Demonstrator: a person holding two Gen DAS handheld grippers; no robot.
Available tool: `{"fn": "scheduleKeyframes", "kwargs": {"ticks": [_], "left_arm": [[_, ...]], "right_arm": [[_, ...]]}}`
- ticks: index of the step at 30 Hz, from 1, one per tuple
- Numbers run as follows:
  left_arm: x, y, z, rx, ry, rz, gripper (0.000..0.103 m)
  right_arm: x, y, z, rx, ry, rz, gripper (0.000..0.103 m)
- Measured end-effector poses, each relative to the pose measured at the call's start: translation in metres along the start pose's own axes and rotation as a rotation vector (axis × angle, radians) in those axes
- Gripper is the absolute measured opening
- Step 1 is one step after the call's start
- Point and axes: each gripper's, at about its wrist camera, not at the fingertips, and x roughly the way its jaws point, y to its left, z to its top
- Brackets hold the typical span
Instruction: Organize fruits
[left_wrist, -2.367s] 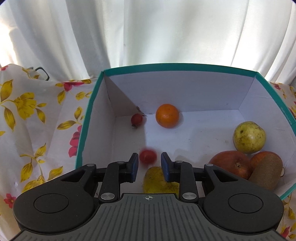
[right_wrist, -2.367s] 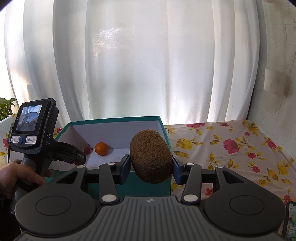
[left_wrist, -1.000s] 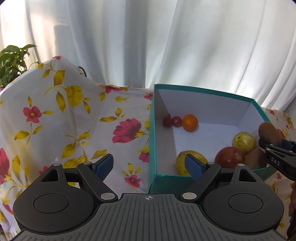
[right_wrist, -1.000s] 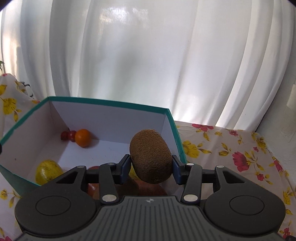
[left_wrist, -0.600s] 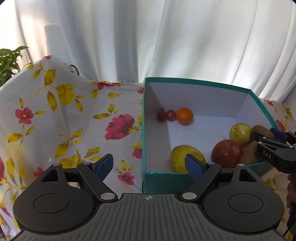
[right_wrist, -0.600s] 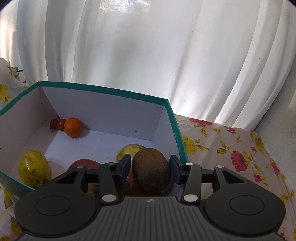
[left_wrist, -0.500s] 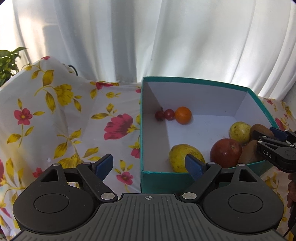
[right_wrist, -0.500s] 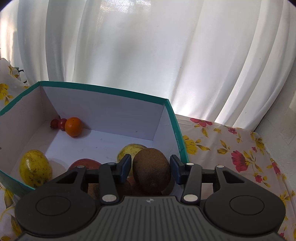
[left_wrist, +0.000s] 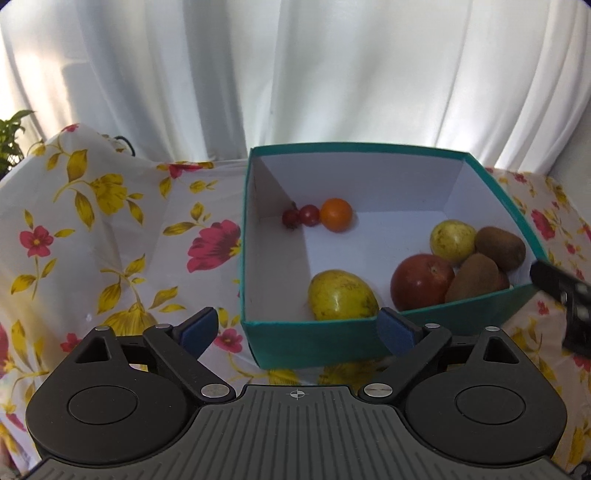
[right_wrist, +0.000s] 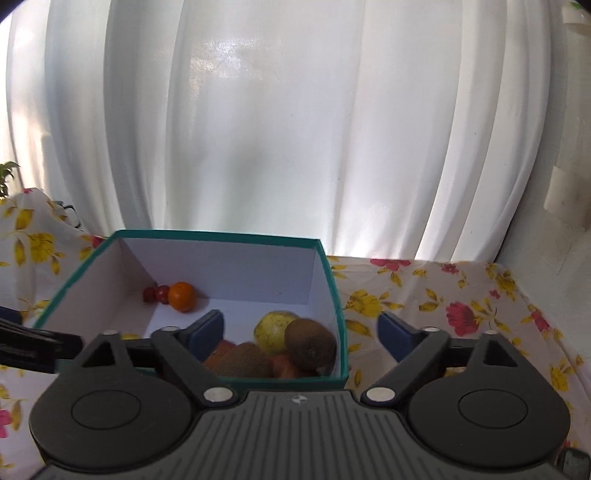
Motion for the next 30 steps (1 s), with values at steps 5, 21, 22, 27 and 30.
{"fn": "scheduleKeyframes", "kwargs": {"ticks": [5, 21, 22, 27, 30], "left_arm": [[-0.005, -0.011, -0.008, 0.027, 0.057, 0.005, 0.096], [-0.022, -0.029, -0.039, 0.064, 0.149, 0.043, 0.097], [-0.022, -0.029, -0.040, 0.060, 0.159, 0.048, 0.097], [-0.023, -0.026, -0.041, 0.032, 0.197, 0.031, 0.097], [-0.022, -0.024, -0.038, 0.020, 0.213, 0.032, 0.097]], "right_arm": [[-0.012, 0.007, -0.014, -0.007, 0.130, 0.038, 0.103], [-0.031, 0.012, -0.044, -0.017, 0.324, 0.040, 0.103], [-0.032, 0.012, -0.044, -0.016, 0.321, 0.045, 0.103], [-0.031, 0.010, -0.038, -0.022, 0.336, 0.036, 0.103], [-0.023, 0.009, -0.032, -0.029, 0.372, 0.039, 0.103]]}}
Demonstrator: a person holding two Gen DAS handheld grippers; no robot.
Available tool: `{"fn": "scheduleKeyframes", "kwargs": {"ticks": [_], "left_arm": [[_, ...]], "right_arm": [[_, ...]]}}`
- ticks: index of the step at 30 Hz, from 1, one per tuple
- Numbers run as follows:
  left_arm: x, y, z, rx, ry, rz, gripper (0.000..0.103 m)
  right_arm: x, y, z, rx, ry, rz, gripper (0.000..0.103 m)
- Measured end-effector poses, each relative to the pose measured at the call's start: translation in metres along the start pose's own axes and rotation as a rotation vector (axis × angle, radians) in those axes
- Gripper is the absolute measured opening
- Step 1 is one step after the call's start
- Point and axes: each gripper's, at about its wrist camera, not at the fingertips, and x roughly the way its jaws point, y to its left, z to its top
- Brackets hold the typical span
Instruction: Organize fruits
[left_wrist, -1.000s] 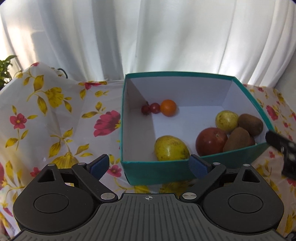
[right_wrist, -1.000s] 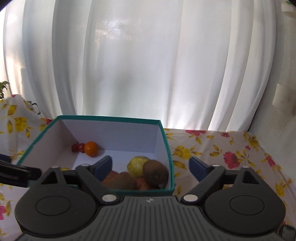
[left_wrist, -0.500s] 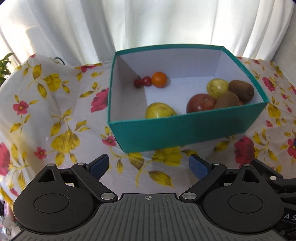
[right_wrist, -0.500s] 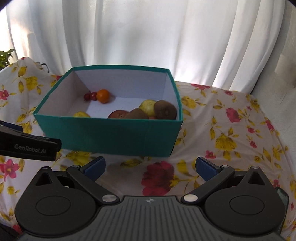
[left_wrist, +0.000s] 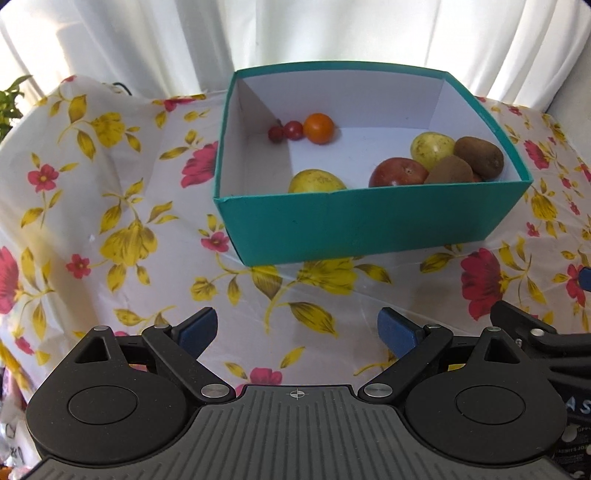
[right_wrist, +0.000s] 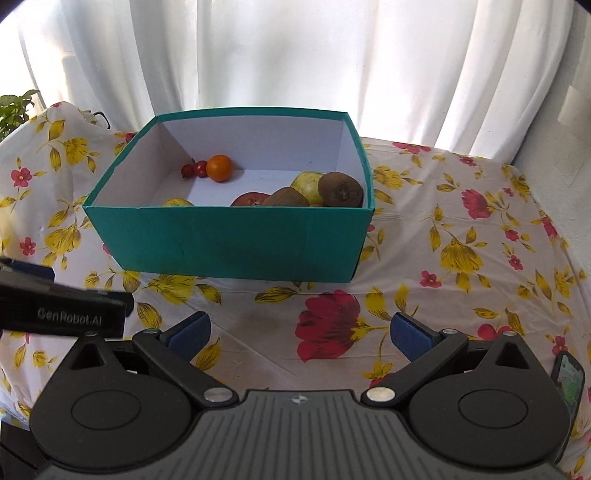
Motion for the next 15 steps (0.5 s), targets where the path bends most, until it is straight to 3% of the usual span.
{"fn": "scheduleKeyframes", "kwargs": {"ticks": [8, 15], "left_arm": [[0.017, -0.005, 0.028, 0.048, 0.099, 0.062, 0.097], [0.035, -0.001, 0.050, 0.006, 0.150, 0.037, 0.097]], "right_arm": [[0.035, 0.004, 0.030, -0.028, 0.172, -0.012, 0.103], [0.054, 0.003, 0.051, -0.030, 0.210, -0.053, 0.103]]}}
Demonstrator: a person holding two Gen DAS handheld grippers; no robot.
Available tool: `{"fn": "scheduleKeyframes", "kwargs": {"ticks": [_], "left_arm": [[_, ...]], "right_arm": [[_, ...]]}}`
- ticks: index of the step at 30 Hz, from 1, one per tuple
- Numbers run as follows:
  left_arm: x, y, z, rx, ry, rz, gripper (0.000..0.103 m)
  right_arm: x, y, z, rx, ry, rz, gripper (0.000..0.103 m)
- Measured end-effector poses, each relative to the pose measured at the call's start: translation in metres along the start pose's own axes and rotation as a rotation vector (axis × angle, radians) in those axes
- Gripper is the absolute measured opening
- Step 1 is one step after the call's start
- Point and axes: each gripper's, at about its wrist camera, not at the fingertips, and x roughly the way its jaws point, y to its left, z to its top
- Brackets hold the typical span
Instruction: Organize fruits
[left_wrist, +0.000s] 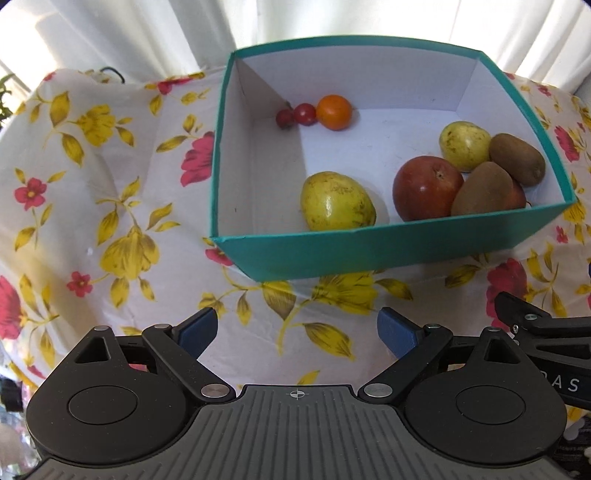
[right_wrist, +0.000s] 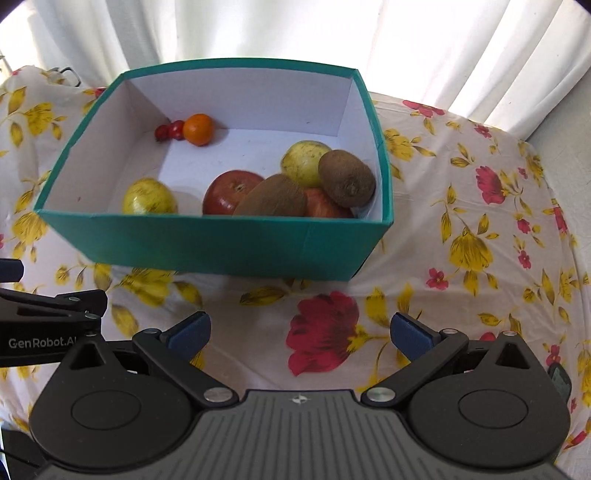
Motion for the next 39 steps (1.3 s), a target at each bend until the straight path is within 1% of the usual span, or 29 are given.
{"fn": "scheduleKeyframes", "kwargs": {"ticks": [4, 7, 15, 21, 39], "left_arm": [[0.007, 0.001, 0.006, -0.002, 0.007, 0.017, 0.097], [0.012, 0.001, 0.009, 0.001, 0.021, 0.016, 0.097], [0.014, 0.003, 0.011, -0.011, 0.035, 0.015, 0.097], [0.017, 0.003, 0.013, -0.008, 0.037, 0.033, 0.097], [0.023, 0.007, 0.017, -0.013, 0.053, 0.027, 0.097]], "right_arm": [[0.006, 0.000, 0.008, -0.001, 0.012, -0.006, 0.103], [0.011, -0.001, 0.012, -0.011, 0.023, 0.001, 0.103], [0.023, -0.001, 0.021, -0.009, 0.054, -0.018, 0.103], [0.031, 0.002, 0.028, -0.023, 0.070, -0.017, 0.103], [0.036, 0.007, 0.037, -0.059, 0.090, -0.020, 0.103]]}}
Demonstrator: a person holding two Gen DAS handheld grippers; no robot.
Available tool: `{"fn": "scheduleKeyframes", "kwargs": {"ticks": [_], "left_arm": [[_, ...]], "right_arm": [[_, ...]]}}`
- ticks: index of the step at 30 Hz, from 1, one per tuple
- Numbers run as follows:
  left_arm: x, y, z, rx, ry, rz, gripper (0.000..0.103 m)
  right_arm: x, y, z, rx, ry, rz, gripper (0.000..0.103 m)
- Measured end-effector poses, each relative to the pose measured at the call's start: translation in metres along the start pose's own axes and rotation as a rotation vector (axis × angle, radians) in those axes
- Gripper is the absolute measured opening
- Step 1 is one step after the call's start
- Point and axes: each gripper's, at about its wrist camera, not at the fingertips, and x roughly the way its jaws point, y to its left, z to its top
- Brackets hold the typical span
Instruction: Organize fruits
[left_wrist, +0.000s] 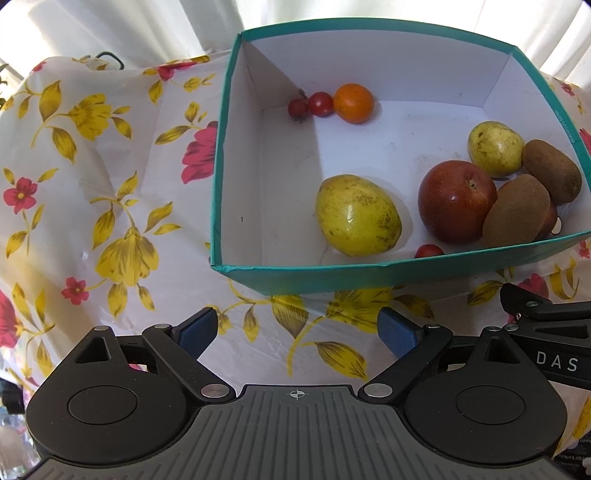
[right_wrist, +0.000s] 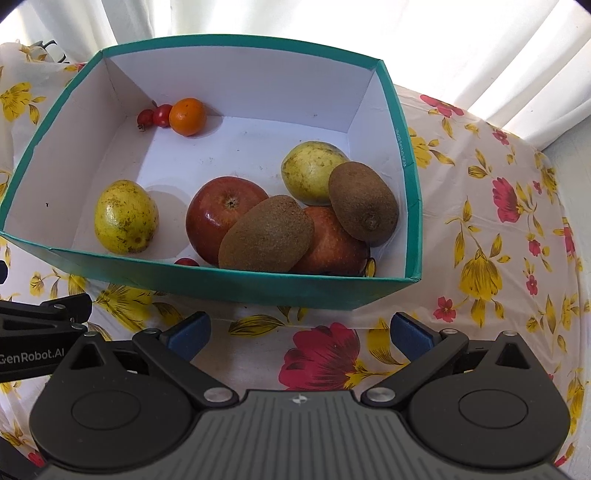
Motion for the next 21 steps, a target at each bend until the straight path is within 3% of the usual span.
{"fn": "scheduleKeyframes", "kwargs": {"ticks": [21], "left_arm": [[0.0008, -0.0003, -0.0019, 0.018, 0.009, -0.016, 0.097]], "right_arm": [[-0.0052, -0.0001, 0.0001, -0.002, -0.007, -0.008, 0.103]]}}
